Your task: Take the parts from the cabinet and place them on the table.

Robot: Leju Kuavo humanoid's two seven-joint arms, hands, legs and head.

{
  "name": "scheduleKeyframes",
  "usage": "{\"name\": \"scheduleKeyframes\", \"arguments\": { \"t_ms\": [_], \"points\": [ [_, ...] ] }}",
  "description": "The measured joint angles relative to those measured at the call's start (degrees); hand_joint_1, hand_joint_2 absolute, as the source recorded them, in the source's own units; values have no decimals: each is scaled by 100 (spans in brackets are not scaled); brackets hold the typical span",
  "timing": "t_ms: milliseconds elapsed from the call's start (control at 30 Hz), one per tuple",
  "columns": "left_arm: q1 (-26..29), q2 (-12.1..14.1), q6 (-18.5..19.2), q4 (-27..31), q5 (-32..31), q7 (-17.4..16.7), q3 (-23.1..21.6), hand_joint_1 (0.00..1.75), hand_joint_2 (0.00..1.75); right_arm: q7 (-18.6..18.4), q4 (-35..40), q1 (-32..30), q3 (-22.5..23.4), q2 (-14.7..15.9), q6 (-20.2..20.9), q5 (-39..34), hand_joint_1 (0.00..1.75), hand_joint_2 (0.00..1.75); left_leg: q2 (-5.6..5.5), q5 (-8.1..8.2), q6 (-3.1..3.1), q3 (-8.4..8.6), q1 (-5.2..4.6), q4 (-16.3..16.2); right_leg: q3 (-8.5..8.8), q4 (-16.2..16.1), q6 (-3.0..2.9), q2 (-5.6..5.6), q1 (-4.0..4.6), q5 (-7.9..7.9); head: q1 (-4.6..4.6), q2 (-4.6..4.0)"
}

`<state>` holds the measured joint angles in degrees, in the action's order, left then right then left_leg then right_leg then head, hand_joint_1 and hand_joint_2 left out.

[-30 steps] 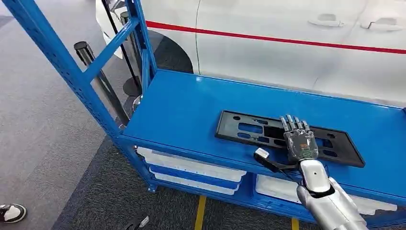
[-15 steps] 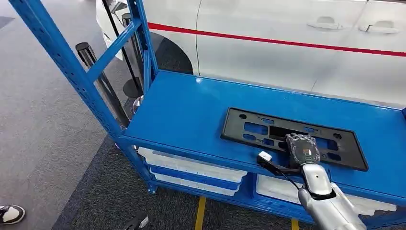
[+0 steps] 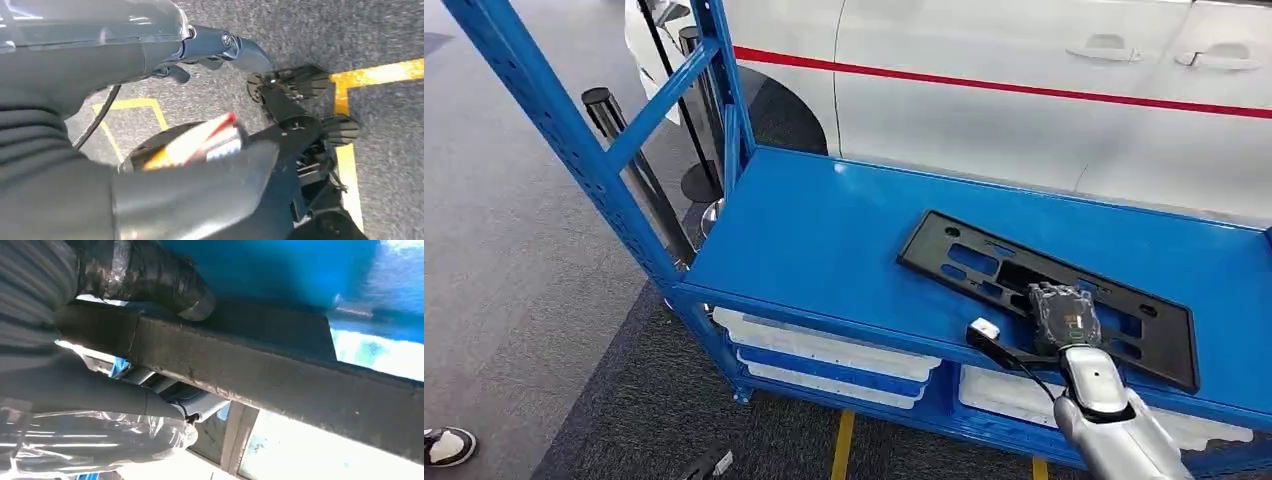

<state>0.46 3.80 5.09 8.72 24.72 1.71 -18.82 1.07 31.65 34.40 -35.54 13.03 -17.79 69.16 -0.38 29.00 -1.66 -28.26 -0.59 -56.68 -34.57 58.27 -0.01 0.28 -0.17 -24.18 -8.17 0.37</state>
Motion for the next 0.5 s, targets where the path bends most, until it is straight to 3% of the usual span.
{"name": "scheduleKeyframes", "arguments": {
  "t_ms": [200, 367, 433, 500],
  "points": [
    [7, -7, -94, 0, 120, 249, 15, 0, 175, 134, 405, -225, 138, 140, -320, -195, 175, 175, -5, 1, -2, 1, 0, -1, -4, -1, 1, -9, -2, 0, 0, 0],
    [16, -7, -149, -2, 94, 266, 15, 0, 175, 446, 1424, -583, 341, 464, -833, -396, 175, 175, -5, 3, -4, -24, 0, -5, -29, 0, 4, -9, -14, 1, 0, 0],
    [23, 4, -146, -4, 96, 277, 15, 0, 175, 535, 2118, -692, 459, 662, -870, -415, 175, 175, -12, -14, -72, -35, -45, -51, -33, -34, 82, -12, -51, 52, 0, 0],
    [26, 7, -135, -7, 103, 277, 13, 0, 175, 586, 2764, -765, 599, 831, -877, -420, 175, 175, 0, -133, -141, -12, -17, 119, -34, -95, 138, 4, -39, 90, 0, 0]
  ]
}}
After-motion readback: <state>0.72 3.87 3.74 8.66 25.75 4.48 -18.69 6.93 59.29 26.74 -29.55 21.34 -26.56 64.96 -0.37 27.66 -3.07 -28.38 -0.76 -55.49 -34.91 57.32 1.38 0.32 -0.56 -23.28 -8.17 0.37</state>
